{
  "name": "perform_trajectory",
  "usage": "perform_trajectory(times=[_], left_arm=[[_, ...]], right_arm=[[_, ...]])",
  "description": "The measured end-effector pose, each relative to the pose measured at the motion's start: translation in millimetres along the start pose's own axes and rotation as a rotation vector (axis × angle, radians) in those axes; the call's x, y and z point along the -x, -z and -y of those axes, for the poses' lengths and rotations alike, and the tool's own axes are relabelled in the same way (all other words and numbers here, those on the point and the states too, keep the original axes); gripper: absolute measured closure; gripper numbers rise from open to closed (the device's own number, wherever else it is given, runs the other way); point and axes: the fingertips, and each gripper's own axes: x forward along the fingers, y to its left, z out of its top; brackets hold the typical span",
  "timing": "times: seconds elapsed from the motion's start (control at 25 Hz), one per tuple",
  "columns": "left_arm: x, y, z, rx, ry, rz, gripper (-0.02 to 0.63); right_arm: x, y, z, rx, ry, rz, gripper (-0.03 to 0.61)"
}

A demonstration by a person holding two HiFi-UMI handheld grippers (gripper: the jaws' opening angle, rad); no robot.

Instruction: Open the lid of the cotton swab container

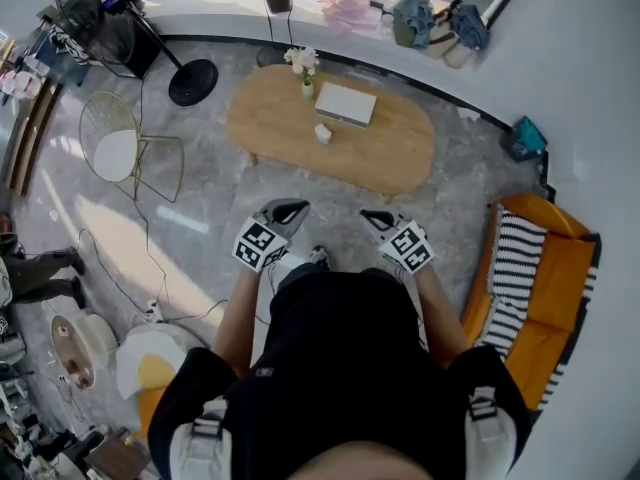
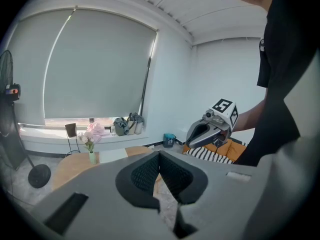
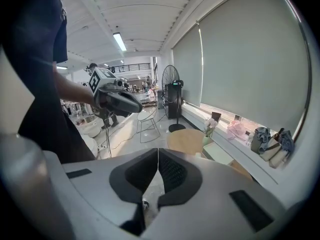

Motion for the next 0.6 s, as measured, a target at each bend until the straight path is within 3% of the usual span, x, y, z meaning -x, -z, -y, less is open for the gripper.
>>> perform_trajectory(times=[0.6], left_arm=[[33,9,-44,0.004,-0.019,0.016,0.614]], right_arm=[[-51,-26,-11,0.051,-0.012,-0.022,0.581]])
